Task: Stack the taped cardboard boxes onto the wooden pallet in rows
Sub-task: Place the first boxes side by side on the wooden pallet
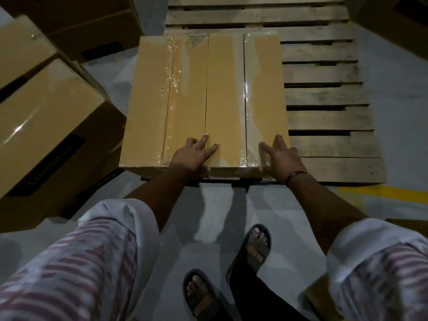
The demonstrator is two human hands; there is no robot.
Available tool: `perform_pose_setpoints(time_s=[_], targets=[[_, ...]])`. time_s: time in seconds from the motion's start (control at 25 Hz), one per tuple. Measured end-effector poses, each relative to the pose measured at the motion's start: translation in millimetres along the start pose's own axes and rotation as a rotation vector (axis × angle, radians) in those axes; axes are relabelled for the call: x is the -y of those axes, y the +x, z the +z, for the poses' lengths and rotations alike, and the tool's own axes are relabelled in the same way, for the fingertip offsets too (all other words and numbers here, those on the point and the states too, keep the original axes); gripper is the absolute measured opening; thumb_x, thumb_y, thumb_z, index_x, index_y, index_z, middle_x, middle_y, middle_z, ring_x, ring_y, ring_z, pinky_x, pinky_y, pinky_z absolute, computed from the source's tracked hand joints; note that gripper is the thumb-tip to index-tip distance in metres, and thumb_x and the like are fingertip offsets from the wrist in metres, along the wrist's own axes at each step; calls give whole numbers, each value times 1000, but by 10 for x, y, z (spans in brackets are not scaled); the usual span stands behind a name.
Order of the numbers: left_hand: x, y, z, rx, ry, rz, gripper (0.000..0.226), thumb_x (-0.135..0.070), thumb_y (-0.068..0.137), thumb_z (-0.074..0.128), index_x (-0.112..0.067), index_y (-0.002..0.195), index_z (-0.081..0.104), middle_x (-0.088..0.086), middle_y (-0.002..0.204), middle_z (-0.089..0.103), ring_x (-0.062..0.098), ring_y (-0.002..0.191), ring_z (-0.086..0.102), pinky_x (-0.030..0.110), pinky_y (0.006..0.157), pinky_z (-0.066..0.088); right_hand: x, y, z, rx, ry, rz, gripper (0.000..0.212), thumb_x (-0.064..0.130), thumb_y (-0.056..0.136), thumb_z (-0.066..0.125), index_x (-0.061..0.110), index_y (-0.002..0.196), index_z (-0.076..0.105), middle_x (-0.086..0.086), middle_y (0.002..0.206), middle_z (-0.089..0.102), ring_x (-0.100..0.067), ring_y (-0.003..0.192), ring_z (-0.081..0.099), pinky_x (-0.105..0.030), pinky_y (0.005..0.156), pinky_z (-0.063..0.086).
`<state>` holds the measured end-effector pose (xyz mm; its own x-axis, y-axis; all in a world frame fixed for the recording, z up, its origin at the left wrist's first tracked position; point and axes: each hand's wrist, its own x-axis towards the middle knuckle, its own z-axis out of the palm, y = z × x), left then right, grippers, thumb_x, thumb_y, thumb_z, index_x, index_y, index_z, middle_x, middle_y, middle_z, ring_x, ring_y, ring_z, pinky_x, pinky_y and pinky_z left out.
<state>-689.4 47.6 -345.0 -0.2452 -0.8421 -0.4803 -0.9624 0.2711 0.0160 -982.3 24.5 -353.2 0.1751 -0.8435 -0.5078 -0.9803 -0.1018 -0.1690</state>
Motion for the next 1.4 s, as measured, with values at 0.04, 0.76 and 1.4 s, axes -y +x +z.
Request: perform_pose_setpoints(time_s=[0.04, 0.76, 1.4], targets=[[10, 1, 10, -5, -3, 4, 89, -48, 96, 65, -39, 163, 6, 4, 172, -3, 38, 147, 21, 52, 95, 53, 2, -5, 1, 1, 3, 0, 83, 40, 89, 73, 44, 154, 22, -6, 168, -6, -47, 134, 31, -57, 107, 42], [-15, -63, 6, -102, -98, -73, 86, -58, 85, 71, -40, 158, 28, 0, 169, 20, 31, 138, 36, 45, 87, 55, 29, 55, 14, 20, 138, 17, 78, 60, 84, 71, 44, 150, 34, 4, 168, -10, -45, 140, 28, -58, 111, 39], [179, 439, -288, 92, -138, -122, 126, -66, 71, 81, -32, 163, 2, 0, 172, -11, 45, 152, 12, 59, 99, 53, -13, 718, -304, -36, 352, 121, 92, 62, 78, 76, 34, 153, 32, -6, 165, -1, -38, 145, 31, -52, 113, 42]])
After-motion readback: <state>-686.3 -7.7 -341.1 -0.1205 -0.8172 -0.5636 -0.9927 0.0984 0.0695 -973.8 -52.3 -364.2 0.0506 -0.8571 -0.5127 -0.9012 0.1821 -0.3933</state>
